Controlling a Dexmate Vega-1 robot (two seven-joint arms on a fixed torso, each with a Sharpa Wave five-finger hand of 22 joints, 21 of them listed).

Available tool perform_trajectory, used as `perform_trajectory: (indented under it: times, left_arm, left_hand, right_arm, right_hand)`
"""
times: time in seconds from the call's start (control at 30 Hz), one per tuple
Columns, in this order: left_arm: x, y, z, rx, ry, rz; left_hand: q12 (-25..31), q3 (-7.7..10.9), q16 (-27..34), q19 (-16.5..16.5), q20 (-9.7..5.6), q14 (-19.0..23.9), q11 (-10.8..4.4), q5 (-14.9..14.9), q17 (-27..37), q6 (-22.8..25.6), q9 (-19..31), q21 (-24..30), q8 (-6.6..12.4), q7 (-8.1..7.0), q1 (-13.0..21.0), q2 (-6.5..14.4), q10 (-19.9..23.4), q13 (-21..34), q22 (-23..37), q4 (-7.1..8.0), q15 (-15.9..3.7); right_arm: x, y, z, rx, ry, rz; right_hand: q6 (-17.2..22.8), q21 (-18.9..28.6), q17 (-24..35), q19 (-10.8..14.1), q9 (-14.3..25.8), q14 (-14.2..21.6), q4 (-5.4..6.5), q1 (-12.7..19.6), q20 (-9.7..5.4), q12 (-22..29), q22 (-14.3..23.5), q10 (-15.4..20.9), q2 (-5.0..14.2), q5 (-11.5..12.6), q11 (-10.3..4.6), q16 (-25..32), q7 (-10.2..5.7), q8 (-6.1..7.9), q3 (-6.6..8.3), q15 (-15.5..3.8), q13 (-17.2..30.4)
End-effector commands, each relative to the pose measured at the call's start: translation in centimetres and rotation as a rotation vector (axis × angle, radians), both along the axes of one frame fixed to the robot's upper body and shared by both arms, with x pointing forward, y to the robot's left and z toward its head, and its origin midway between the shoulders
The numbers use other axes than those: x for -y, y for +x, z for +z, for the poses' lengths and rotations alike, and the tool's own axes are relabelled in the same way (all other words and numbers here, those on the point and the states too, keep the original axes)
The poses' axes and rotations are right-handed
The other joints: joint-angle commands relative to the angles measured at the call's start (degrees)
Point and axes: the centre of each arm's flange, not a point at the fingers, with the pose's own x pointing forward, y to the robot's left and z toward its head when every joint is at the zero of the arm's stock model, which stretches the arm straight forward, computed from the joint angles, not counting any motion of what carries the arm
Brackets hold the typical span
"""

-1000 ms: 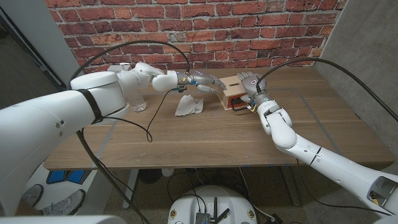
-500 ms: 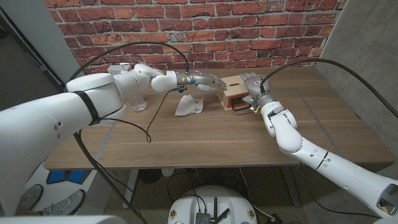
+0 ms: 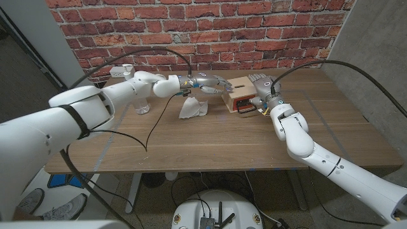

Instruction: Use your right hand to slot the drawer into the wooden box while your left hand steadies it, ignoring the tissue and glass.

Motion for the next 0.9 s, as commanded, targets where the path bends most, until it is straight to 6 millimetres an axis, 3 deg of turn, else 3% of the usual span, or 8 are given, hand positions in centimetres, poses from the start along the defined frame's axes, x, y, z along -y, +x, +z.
perform_trajectory:
  times: [0.03, 0.4, 0.9]
  left_arm:
    - [-1.7, -1.1, 0.6, 0.022, -0.085, 0.032]
    - [-3.6, -1.7, 1.2, 0.034, -0.191, 0.069]
    - [-5.1, -2.3, 0.1, 0.009, -0.305, 0.094]
  left_hand:
    - [0.03, 0.23, -0.08, 0.58, -6.76, 0.08, -0.04, -0.10, 0.07, 0.01, 0.14, -0.03, 0.18, 0.01, -0.33, 4.15, -0.15, 0.18, 0.09, 0.00, -5.90]
    - [0.02, 0.20, -0.08, 0.61, -6.68, -0.02, 0.07, -0.11, 0.05, -0.15, 0.14, -0.05, 0.12, 0.17, -0.15, 4.31, -0.26, 0.18, 0.09, -0.21, -5.71]
    - [-0.04, 0.15, -0.05, 0.93, -6.49, -0.28, 0.56, -0.13, 0.17, -0.63, 0.13, 0.00, -0.05, 0.66, -0.12, 4.68, -0.63, 0.18, 0.10, -0.04, -5.30]
  right_arm:
    - [0.9, -0.6, 0.7, 0.007, 0.060, 0.038]
    - [1.3, -1.1, 1.5, 0.001, 0.125, 0.054]
    - [2.4, -0.9, 1.5, 0.022, 0.260, 0.087]
  right_hand:
    - [0.69, -0.37, 0.26, 0.68, 0.16, 0.77, 0.60, -0.82, 0.06, 0.16, 0.23, 0.56, 0.38, 0.28, -0.03, 0.59, -0.24, 0.11, -0.03, -0.24, 0.10]
    - [1.52, -0.74, 0.51, 1.87, 0.15, 1.47, 1.79, -2.82, -0.85, 0.46, 0.23, 1.75, 1.91, -0.13, -0.10, 1.07, 0.01, 0.24, -0.35, -0.57, 0.11]
    - [2.50, -1.24, 0.81, 3.04, 0.13, 1.69, 3.31, -5.64, -1.37, 0.47, 0.25, 2.42, 3.45, -1.00, -0.07, 1.34, -0.11, 0.34, -1.01, -0.81, 0.12]
